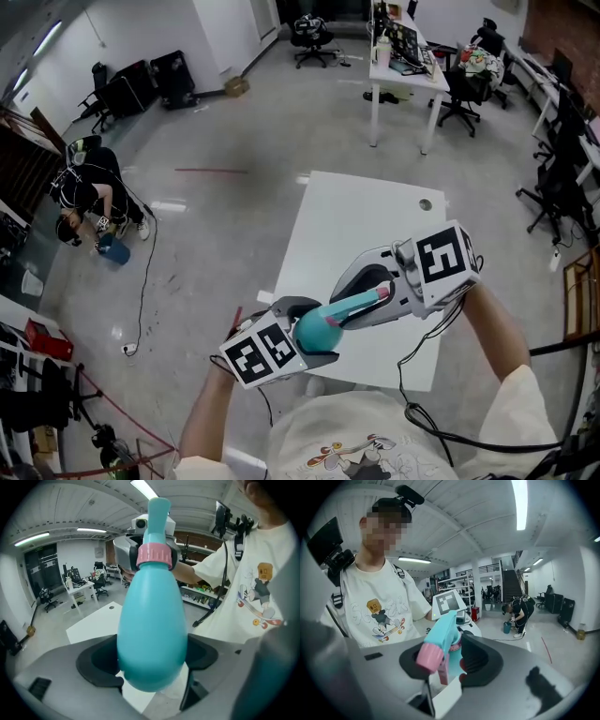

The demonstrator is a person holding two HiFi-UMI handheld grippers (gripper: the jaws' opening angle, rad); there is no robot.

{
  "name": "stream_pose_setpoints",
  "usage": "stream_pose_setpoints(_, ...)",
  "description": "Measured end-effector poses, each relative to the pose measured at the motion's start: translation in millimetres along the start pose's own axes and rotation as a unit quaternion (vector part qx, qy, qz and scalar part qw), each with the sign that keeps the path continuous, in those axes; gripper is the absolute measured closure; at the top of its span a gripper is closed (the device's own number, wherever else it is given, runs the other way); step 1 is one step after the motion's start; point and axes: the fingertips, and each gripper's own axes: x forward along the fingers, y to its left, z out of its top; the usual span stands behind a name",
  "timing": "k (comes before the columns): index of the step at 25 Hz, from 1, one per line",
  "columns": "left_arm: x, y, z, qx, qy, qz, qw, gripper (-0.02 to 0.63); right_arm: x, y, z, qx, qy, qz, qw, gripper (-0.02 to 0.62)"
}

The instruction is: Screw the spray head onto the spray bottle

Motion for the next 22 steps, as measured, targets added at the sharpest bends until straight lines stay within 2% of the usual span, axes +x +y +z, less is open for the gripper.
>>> stream_pose_setpoints(3, 2, -2, -1, -0.004, 0.003, 0.003, 1.0000, 0.196, 0, 2, -3, 0.000, 0.007, 0.009, 1.000, 0.463)
stream_pose_setpoints(5, -2, 3, -2, -0.021, -0.005, 0.020, 0.9996, 0.196, 3, -4, 0, 0.005, 0.002, 0.000, 1.000, 0.463)
stream_pose_setpoints(8, -5, 22, -6, -0.063, -0.012, 0.099, 0.9930, 0.196, 5, -19, 0, 0.031, -0.009, -0.045, 0.998, 0.463)
stream_pose_setpoints(11, -12, 47, -12, -0.105, -0.012, 0.217, 0.9705, 0.196, 7, -36, 1, 0.067, -0.021, -0.107, 0.992, 0.463)
stream_pose_setpoints(13, -18, 61, -17, -0.119, -0.013, 0.277, 0.9532, 0.196, 11, -45, 3, 0.085, -0.025, -0.142, 0.986, 0.463)
stream_pose_setpoints(17, -29, 80, -24, -0.140, -0.024, 0.363, 0.9209, 0.196, 16, -60, 7, 0.131, -0.032, -0.216, 0.967, 0.463)
stream_pose_setpoints(19, -34, 87, -29, -0.146, -0.023, 0.404, 0.9030, 0.196, 18, -66, 5, 0.164, -0.044, -0.260, 0.951, 0.463)
stream_pose_setpoints(22, -38, 90, -36, -0.169, -0.045, 0.445, 0.8782, 0.196, 25, -69, 5, 0.194, -0.063, -0.320, 0.925, 0.463)
